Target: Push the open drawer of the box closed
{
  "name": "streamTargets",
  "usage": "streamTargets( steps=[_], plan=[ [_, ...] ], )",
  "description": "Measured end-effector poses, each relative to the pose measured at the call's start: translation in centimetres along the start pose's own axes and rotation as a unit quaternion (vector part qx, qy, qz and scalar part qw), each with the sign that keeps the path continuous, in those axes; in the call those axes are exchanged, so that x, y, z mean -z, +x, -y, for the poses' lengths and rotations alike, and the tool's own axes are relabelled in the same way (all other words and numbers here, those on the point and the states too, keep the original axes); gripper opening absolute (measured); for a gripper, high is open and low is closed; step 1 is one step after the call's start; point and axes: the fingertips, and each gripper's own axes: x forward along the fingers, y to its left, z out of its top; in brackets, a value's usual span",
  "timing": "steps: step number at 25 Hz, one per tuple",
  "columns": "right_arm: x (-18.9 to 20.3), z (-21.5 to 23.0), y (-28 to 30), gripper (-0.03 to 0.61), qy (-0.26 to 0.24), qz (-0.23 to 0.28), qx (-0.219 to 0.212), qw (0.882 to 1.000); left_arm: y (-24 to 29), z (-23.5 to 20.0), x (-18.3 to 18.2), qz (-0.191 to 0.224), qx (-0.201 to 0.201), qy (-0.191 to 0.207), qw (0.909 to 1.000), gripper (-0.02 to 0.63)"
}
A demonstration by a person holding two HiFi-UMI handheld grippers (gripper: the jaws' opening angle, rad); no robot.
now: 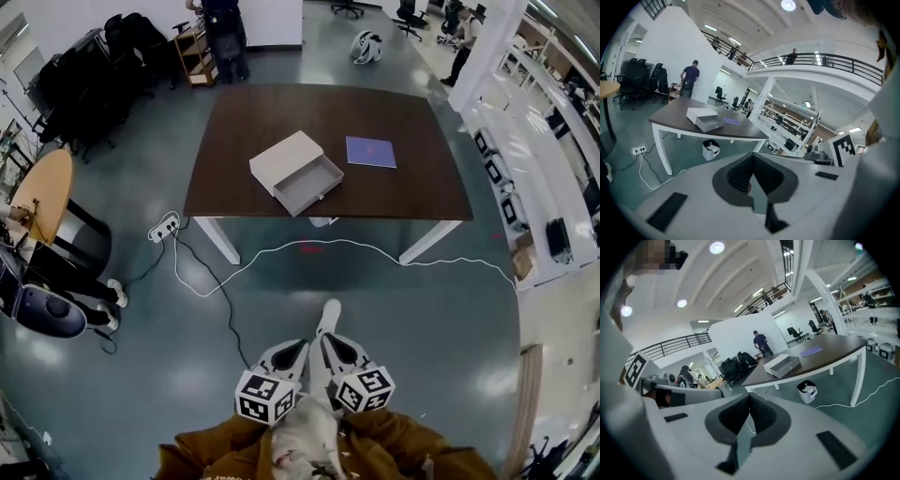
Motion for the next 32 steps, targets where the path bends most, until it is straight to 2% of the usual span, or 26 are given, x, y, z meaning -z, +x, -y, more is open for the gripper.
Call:
streamTargets(
  steps=[3,7,12,19,27,30,32],
  plan=[
    [-4.7,4.7,4.0,0.006,-0.014,-0.004,-0.008,1.0,5.6,-1.8,-3.9,-0.012,-0.014,-0.007,0.9998,0.006],
    [-11.9,11.2,8.6,0.006,-0.017,0.009,-0.015,1.0,13.4,-3.8,-10.6,0.004,-0.035,-0.001,0.9994,0.006],
    [-17.3,17.6,12.5,0.006,-0.03,0.002,-0.025,0.999,22.1,-5.5,-15.9,-0.003,-0.052,-0.007,0.9986,0.006],
    [-21.1,24.4,15.6,0.006,-0.032,-0.021,-0.036,0.999,29.9,-5.3,-19.4,-0.015,-0.056,-0.022,0.9981,0.006],
    [-22.6,25.3,20.7,0.006,-0.056,-0.038,-0.052,0.996,31.5,-9.6,-21.7,-0.02,-0.082,-0.038,0.9957,0.006],
    [-23.1,25.7,22.6,0.006,-0.068,-0.046,-0.048,0.995,32.6,-11.4,-23.0,-0.025,-0.082,-0.026,0.996,0.006],
    [-23.5,25.4,23.7,0.006,-0.079,-0.048,-0.049,0.994,33.4,-12.3,-23.4,-0.037,-0.083,-0.001,0.9959,0.006]
  ],
)
